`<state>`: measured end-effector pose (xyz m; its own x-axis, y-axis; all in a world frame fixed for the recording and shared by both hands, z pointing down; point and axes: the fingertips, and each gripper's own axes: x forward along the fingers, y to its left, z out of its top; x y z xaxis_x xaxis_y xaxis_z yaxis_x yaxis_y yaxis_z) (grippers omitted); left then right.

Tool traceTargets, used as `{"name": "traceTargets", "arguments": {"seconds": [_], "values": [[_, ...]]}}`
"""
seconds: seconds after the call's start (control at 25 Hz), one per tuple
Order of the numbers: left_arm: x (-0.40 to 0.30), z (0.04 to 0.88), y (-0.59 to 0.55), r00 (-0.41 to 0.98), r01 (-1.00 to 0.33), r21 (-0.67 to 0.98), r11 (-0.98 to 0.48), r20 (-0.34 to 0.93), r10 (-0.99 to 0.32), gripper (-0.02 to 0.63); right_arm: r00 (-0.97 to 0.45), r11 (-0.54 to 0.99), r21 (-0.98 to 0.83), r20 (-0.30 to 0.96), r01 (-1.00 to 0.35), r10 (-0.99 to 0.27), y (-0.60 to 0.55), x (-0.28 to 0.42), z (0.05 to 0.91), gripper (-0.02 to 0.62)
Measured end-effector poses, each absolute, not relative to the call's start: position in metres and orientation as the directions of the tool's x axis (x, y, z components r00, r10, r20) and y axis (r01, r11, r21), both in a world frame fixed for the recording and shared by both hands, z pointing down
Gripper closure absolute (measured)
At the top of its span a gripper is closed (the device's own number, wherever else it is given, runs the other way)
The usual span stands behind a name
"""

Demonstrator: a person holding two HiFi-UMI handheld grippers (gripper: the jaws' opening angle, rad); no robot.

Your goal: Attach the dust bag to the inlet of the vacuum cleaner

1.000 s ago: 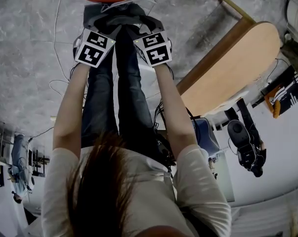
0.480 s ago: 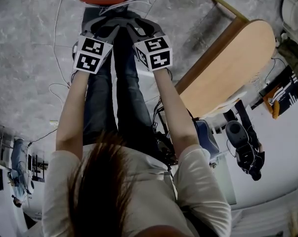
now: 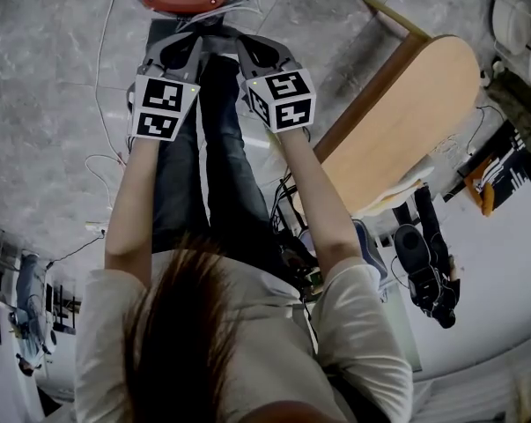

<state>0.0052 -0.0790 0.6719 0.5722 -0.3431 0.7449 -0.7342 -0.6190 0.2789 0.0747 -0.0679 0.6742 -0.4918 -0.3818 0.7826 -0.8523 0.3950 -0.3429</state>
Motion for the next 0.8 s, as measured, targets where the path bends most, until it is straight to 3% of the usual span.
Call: {"name": "traceTargets", "arguments": {"seconds": [0.4,0.8], "values": [[0.011,0.592,-0.108,0.569,-0.783,0.259,-0.565,0.666,-0.483,0.588,-0.574,0.472,-0.363,0.684,-0.803,-0.450,-0.095,0.068,0.585,0.594],[0.029,0.468,-0.131,0.599,-0.766,0.208,-0.608,0.573,-0.559,0.586,-0.615,0.491,-0.378,0.573,-0.785,-0.541,-0.124,0.071,0.466,0.594]]}}
